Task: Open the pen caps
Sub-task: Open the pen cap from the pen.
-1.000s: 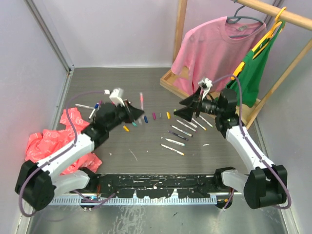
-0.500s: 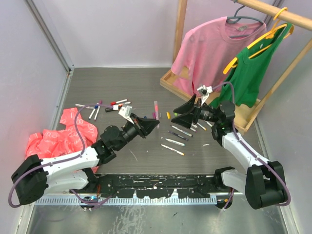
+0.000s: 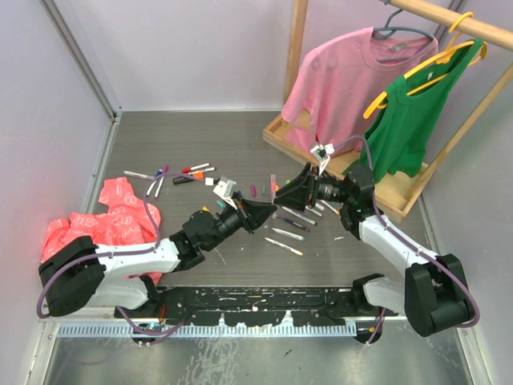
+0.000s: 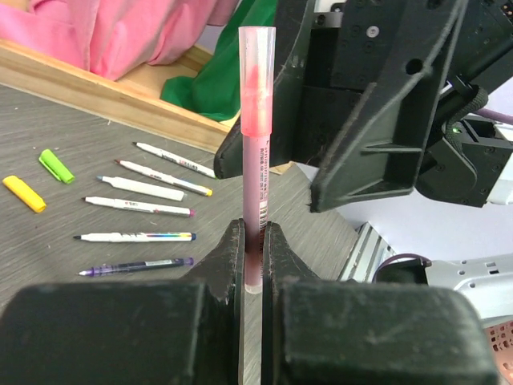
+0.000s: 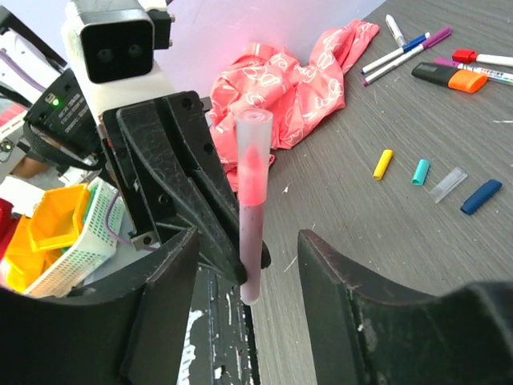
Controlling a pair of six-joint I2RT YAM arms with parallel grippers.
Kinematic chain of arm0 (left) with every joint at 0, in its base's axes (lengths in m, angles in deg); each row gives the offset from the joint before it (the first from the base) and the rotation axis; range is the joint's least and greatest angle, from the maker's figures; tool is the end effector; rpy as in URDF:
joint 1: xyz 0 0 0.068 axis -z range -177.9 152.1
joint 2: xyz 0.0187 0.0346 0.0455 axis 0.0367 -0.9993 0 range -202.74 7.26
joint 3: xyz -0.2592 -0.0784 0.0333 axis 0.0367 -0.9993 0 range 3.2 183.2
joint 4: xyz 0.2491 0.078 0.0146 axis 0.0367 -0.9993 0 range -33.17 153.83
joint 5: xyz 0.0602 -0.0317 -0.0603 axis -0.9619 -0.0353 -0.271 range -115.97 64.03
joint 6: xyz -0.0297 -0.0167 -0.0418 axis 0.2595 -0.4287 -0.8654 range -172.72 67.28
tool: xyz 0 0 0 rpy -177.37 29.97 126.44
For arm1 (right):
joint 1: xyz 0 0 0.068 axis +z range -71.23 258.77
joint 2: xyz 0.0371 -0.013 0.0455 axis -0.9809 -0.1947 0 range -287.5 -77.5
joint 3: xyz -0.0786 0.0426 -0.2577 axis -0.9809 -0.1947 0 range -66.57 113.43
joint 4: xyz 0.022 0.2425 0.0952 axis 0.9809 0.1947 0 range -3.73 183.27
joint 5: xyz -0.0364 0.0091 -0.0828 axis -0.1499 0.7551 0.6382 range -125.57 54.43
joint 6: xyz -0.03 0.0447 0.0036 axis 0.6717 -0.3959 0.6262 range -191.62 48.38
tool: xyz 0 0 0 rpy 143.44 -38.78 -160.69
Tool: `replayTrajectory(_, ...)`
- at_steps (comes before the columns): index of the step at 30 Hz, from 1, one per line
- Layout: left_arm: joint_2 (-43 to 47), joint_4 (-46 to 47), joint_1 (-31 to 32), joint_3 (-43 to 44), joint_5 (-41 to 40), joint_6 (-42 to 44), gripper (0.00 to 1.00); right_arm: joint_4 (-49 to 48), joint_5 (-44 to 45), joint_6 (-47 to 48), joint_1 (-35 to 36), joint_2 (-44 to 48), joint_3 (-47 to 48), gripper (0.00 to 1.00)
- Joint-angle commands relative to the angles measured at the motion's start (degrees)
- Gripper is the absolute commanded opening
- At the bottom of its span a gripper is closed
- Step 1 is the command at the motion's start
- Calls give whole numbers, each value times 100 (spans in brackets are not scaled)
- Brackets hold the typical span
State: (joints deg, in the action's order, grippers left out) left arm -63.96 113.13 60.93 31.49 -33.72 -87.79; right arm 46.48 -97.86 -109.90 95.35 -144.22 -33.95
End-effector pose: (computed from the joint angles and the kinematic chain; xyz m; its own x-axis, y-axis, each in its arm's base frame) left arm 0.1407 -0.2233 0.2527 -0.4002 -0.4384 -0.8048 0.6702 0.4589 -0.5833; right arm 0.2232 0.0992 0.2772 -0.5307 0.1425 -0.8355 -0.8258 0.1352 0.5476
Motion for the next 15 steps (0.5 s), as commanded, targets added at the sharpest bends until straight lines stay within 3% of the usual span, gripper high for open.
replayTrajectory(1, -88, 742, 88, 261, -145, 95, 0, 19, 222, -61, 47, -37, 282, 54)
replayTrajectory(15, -426, 765, 149, 382, -233, -15, 0, 24, 205, 103, 246, -121, 272, 28)
